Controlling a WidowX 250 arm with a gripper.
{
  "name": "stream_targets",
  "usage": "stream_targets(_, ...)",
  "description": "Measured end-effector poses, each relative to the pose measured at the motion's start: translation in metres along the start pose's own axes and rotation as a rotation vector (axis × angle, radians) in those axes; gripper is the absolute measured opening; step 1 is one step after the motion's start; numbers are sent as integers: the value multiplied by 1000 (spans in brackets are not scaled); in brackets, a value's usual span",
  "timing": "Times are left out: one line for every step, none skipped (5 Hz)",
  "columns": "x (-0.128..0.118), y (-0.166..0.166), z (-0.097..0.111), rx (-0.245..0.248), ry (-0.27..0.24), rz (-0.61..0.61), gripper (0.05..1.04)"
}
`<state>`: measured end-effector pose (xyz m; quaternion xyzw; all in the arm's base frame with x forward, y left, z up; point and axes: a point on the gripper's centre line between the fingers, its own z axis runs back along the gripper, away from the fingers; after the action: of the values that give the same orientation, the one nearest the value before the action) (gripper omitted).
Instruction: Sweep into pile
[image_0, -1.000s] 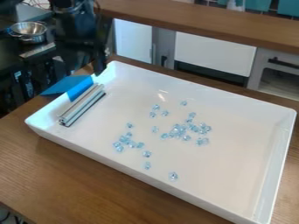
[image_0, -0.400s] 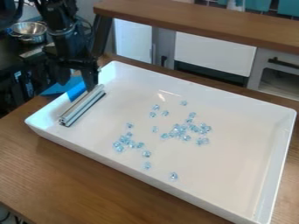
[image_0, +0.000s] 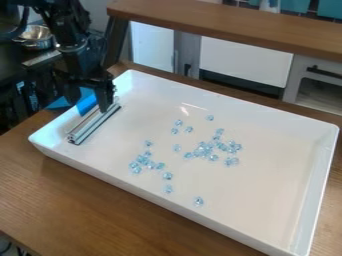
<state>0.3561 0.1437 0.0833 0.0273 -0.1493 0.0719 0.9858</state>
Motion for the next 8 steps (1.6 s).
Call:
stream_targets(2, -8, -3, 6, -15, -5, 1001)
stream_targets(2, -10, -8, 19, -22, 8, 1001)
stream_targets(3, -12, -12, 29, -29, 12, 1001)
stream_targets(2, -11, -14, 34, -20, 16, 1001)
stream_targets(7, -9, -13, 35, -23, 18, 1001)
stream_targets(9, -4, -18, 43, -17, 28, 1001)
stream_targets(9, 1, -26, 60, -11, 34, 1001)
stream_targets(8, 4, -32, 81, -6, 36, 974)
